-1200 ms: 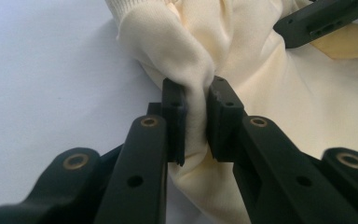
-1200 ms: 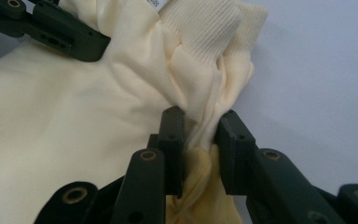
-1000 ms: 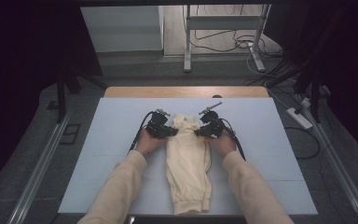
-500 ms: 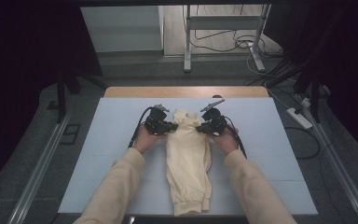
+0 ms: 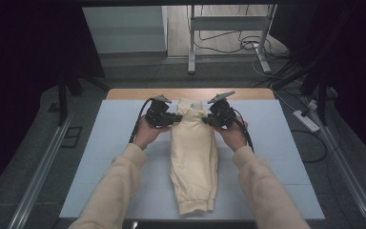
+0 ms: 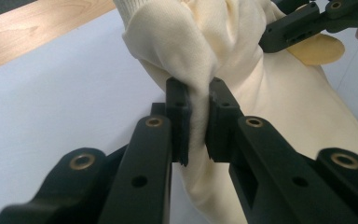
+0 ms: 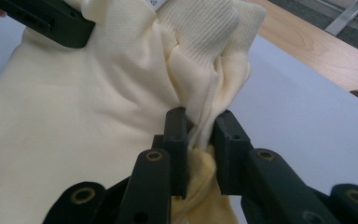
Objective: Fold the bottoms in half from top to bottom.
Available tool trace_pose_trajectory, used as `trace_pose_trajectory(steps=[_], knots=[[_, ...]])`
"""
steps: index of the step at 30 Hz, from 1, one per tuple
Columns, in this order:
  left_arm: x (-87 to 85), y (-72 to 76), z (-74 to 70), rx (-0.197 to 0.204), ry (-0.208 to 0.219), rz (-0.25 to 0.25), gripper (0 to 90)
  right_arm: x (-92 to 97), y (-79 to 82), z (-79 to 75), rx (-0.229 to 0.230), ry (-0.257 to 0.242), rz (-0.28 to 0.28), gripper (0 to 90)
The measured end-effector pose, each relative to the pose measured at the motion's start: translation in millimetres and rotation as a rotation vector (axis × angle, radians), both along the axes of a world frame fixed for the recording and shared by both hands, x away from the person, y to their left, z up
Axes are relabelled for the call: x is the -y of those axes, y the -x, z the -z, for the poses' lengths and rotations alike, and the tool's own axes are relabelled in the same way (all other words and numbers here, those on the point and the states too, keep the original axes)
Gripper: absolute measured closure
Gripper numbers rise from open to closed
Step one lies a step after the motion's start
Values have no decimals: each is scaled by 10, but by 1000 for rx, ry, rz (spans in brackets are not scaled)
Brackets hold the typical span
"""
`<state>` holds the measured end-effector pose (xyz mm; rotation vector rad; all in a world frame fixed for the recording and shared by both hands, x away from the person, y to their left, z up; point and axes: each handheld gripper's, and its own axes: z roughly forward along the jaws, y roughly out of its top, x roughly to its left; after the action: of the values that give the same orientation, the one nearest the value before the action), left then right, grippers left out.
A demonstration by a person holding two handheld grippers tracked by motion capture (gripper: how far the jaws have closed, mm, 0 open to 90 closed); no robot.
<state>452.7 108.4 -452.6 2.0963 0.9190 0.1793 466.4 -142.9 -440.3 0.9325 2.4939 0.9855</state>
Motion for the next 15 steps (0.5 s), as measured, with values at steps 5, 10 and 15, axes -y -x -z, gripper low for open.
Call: trace_pose_trajectory(steps=[5,10,15], knots=[[0,-15,-40,17,-1,-4,806,-1,0,-5,8,-1,3,765],[-19,-57,-245,49,10,-7,806,11,-19,-184,60,-24,8,765],[-4,-43,-265,50,8,0,806,27,-12,-249,72,-26,8,765]])
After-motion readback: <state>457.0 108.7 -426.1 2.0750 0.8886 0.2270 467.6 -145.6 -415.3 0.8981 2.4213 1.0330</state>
